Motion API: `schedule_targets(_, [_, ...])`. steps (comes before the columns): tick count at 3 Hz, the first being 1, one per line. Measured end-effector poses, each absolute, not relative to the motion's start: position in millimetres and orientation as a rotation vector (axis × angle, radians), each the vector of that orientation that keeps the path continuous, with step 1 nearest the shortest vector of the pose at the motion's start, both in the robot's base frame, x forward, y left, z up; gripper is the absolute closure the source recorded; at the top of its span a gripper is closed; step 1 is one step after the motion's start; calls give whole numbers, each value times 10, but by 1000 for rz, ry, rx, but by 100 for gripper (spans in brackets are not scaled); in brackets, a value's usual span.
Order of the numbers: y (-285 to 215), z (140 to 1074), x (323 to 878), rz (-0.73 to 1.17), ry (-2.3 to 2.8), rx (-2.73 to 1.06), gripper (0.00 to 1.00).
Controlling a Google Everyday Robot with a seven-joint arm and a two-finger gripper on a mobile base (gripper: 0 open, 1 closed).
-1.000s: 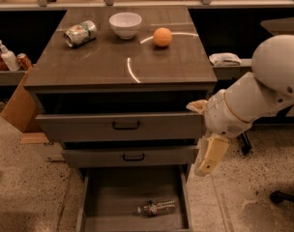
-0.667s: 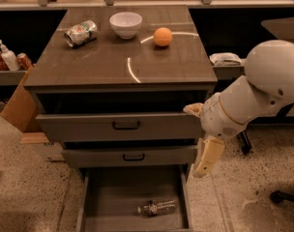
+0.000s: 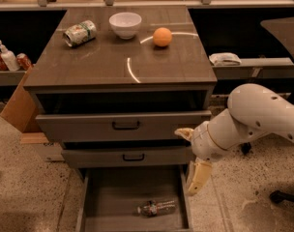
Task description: Pick water bottle from bottom drawer and place on counter
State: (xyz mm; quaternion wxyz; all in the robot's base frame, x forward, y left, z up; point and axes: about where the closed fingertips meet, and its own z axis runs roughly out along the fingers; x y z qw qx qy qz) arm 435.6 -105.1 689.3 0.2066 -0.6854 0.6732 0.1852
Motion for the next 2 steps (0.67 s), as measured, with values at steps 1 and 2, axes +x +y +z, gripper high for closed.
schedule_targets(1, [-1054,6809,4377,520,1869,-1912,0])
schedule_targets(2, [-1061,6254,4381,538,1854,-1944,0])
